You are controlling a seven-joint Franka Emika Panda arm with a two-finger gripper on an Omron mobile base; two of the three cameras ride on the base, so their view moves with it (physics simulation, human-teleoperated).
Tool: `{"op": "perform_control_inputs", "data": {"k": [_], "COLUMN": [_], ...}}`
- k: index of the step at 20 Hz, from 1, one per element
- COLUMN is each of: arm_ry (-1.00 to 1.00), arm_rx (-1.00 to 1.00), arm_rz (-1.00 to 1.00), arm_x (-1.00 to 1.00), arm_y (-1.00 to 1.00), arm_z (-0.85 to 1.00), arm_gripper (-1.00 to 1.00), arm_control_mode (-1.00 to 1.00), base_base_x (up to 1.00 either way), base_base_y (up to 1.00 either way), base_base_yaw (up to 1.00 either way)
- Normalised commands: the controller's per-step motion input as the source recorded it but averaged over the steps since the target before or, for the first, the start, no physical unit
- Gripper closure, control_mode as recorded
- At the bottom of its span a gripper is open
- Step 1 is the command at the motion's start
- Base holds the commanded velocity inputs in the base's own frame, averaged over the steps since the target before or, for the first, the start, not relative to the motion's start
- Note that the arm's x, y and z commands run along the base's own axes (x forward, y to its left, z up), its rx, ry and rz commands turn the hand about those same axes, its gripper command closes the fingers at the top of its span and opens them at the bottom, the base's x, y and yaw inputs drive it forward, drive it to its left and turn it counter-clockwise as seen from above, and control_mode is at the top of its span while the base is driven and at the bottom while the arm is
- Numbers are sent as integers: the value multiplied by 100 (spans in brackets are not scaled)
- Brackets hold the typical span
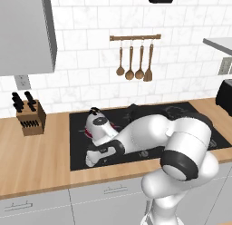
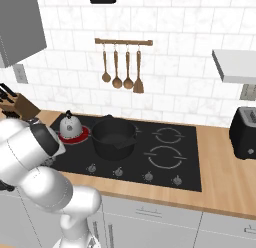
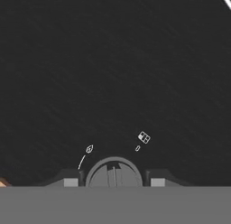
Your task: Pick the kettle from the counter and place it on a stove burner. Then turn the burner on.
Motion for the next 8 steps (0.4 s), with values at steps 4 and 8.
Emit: {"op": "perform_control_inputs", "data": {"k": [4, 8], "arm_ry": [0, -2], "arm_rx": [0, 0], "arm_rz": [4, -5], "arm_x": [0, 0], "arm_y": [0, 0], "arm_z": [-1, 36], "arm_gripper": [-100, -100], "arm_control_mode": [-100, -100], "base_base_x": [0, 0], "base_base_y": [0, 0], "base_base_yaw": [0, 0]}}
